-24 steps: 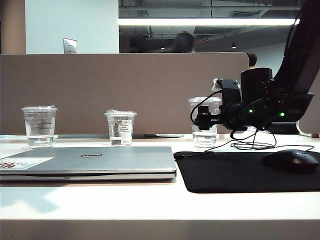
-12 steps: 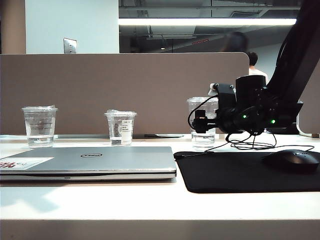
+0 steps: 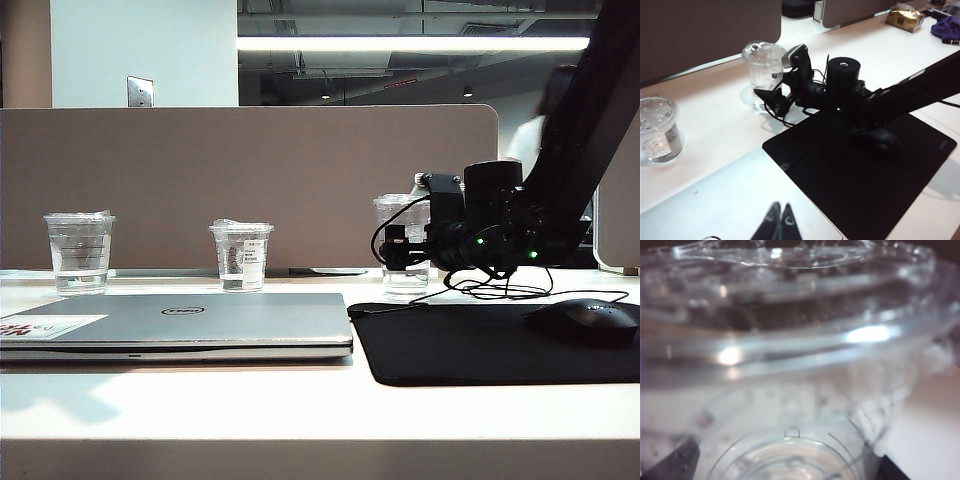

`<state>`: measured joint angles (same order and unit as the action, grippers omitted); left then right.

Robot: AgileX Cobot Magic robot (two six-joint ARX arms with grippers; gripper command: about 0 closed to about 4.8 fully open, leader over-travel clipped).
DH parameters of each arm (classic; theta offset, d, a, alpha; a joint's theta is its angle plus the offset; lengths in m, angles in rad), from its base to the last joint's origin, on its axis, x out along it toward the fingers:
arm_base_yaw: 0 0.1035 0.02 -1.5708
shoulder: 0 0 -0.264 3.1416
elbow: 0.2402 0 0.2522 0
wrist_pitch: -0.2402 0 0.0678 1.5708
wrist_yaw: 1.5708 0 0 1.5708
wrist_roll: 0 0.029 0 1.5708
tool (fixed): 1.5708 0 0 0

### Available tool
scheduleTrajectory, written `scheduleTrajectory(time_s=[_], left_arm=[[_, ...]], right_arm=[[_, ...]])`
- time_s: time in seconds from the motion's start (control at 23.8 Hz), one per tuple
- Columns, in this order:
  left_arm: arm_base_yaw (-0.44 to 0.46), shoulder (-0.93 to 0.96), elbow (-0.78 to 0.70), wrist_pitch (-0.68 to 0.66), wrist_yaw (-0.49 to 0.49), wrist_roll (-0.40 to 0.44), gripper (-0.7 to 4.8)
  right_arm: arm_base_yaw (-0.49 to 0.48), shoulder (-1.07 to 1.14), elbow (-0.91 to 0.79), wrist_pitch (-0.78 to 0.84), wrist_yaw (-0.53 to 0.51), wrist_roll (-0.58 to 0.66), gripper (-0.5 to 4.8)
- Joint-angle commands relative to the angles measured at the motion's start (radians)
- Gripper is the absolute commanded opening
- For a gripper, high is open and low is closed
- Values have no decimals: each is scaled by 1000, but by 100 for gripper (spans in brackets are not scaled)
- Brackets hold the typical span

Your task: Pick up the coffee cup on the right and place it on the right side of the laptop.

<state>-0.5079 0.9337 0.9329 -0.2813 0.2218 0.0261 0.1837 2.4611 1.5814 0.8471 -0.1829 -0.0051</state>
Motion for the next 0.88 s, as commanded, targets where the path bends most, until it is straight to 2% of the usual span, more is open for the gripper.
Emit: scheduleTrajectory(time_s=[0.04, 0.34, 0.38, 0.55, 0.63, 0.88], left_arm=[[0, -1, 4, 17, 8, 2, -5], [0, -2, 4, 11, 7, 1, -5], [0, -2, 4, 10, 6, 1, -5], [0, -2, 4, 10, 7, 1, -5], [0, -2, 4, 9, 7, 1, -5], [0, -2, 4, 8, 7, 1, -5]], right_arm=[[2, 19, 45, 13, 0, -3, 479], [2, 24, 61, 2, 6, -3, 479], [2, 24, 61, 1, 6, -3, 466], [2, 23, 61, 2, 5, -3, 236], [2, 23, 61, 2, 5, -2, 202], [2, -8, 61, -15, -4, 7, 202]])
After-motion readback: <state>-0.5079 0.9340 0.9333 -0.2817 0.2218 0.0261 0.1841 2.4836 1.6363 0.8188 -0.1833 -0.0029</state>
